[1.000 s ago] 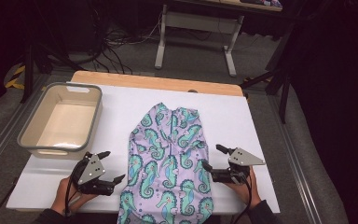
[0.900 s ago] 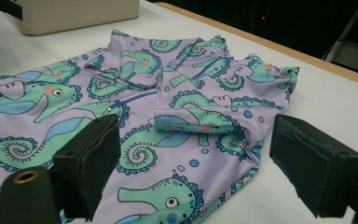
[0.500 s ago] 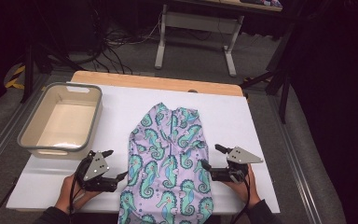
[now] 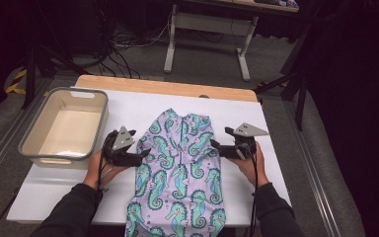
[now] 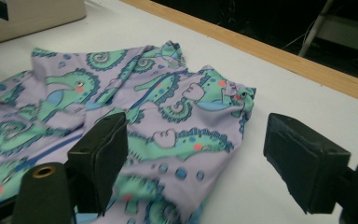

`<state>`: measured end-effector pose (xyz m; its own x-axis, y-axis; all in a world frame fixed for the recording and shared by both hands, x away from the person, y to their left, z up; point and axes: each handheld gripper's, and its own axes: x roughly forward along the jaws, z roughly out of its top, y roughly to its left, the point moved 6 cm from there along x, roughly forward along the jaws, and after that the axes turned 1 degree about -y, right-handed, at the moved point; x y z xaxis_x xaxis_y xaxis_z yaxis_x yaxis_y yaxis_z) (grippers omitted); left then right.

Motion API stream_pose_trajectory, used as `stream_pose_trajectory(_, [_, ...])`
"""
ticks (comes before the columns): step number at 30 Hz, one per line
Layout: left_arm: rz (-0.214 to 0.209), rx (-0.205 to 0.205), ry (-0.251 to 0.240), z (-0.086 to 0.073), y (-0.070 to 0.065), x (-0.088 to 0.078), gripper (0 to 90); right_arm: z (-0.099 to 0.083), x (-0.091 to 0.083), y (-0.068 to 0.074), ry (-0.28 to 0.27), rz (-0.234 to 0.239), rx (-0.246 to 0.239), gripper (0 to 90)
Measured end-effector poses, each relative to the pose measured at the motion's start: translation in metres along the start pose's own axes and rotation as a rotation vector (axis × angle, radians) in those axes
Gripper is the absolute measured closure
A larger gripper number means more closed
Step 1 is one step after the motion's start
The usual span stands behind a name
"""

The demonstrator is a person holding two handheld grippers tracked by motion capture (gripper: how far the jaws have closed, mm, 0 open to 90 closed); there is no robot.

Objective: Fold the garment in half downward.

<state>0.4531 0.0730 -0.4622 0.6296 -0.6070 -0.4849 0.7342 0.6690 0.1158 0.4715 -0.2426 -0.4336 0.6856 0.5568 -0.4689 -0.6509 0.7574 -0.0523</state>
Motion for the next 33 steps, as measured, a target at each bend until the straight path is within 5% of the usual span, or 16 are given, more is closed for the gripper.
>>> stream_pose_trajectory(5, [-0.005, -0.078, 0.045, 0.010, 0.023, 0.034, 20.8, 0.016, 0.039, -0.020, 0.035, -0.038, 0.058, 28.1])
stream_pose_trajectory(11, [0.015, -0.120, 0.117, 0.018, 0.044, 0.072, 22.0, 0.012, 0.071, -0.041, 0.102, -0.091, 0.137, 30.4])
stream_pose_trajectory(17, [0.025, -0.170, 0.171, 0.017, 0.056, 0.098, 26.6, 0.000, 0.100, -0.049, 0.207, -0.067, 0.241, 30.4])
stream_pose_trajectory(23, [0.021, -0.181, 0.232, 0.012, 0.058, 0.114, 38.8, -0.007, 0.115, -0.042, 0.284, -0.084, 0.198, 34.7])
stream_pose_trajectory(28, [0.012, -0.171, 0.240, 0.013, 0.057, 0.114, 62.9, -0.005, 0.117, -0.039, 0.293, -0.103, 0.151, 58.9])
stream_pose_trajectory(33, [0.040, -0.164, 0.252, 0.013, 0.056, 0.112, 87.7, -0.003, 0.118, -0.031, 0.299, -0.029, 0.103, 82.9])
